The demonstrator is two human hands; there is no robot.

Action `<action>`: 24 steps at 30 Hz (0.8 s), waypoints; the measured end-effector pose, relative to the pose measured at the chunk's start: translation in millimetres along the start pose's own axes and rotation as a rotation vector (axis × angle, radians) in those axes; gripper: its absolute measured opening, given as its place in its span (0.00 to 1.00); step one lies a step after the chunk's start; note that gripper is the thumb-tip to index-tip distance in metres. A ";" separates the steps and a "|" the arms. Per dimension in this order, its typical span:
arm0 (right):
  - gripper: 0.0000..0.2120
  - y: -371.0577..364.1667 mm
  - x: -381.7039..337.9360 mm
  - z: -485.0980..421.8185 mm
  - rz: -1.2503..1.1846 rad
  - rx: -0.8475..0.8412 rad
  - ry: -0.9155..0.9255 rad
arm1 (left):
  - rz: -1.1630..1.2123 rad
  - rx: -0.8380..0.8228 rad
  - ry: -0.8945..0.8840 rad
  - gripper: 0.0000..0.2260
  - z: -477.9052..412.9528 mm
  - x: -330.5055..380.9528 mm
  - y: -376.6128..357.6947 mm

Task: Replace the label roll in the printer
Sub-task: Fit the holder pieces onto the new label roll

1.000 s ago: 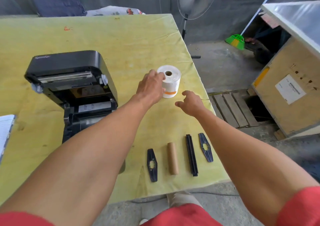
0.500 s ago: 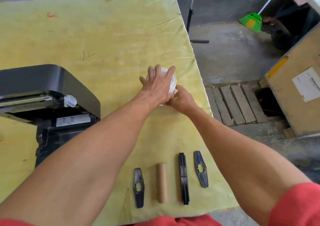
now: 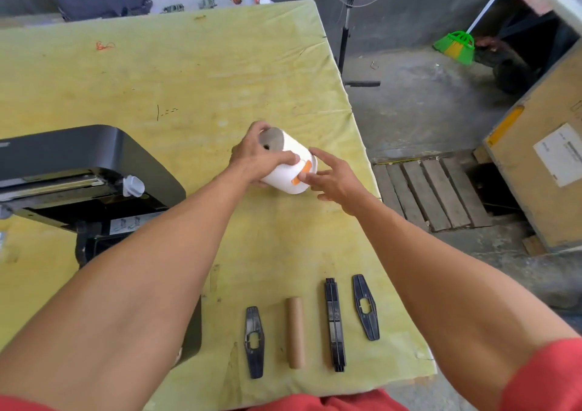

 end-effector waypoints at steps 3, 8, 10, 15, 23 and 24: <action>0.32 -4.9 -16.8 21.1 -0.139 -0.031 0.015 | 0.446 -0.031 0.140 0.30 19.1 -17.7 10.1; 0.26 -17.6 -43.3 65.7 -0.132 0.049 0.105 | 0.739 -0.037 0.183 0.33 56.1 -31.4 20.8; 0.24 -22.7 -50.5 85.4 -0.109 0.095 0.133 | 0.791 -0.067 0.176 0.27 72.4 -33.7 26.0; 0.19 -40.7 -58.3 137.6 -0.123 0.178 0.179 | 0.864 -0.166 0.070 0.14 115.0 -46.5 35.4; 0.16 -64.6 -48.2 217.5 0.146 0.207 0.308 | 0.944 -0.125 0.044 0.13 191.2 -54.8 39.0; 0.18 -68.2 -47.5 226.5 0.272 0.220 0.337 | 0.962 -0.095 0.048 0.12 197.2 -54.4 40.6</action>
Point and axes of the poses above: each hand's wrist, its own z-axis away from the middle knuckle, its own y-axis out of the back of the hand, x = y × z, the point moved 4 cm from there along -z, towards the middle knuckle, and after that the axes turned 8 degrees about -y, right-handed, at the moved point
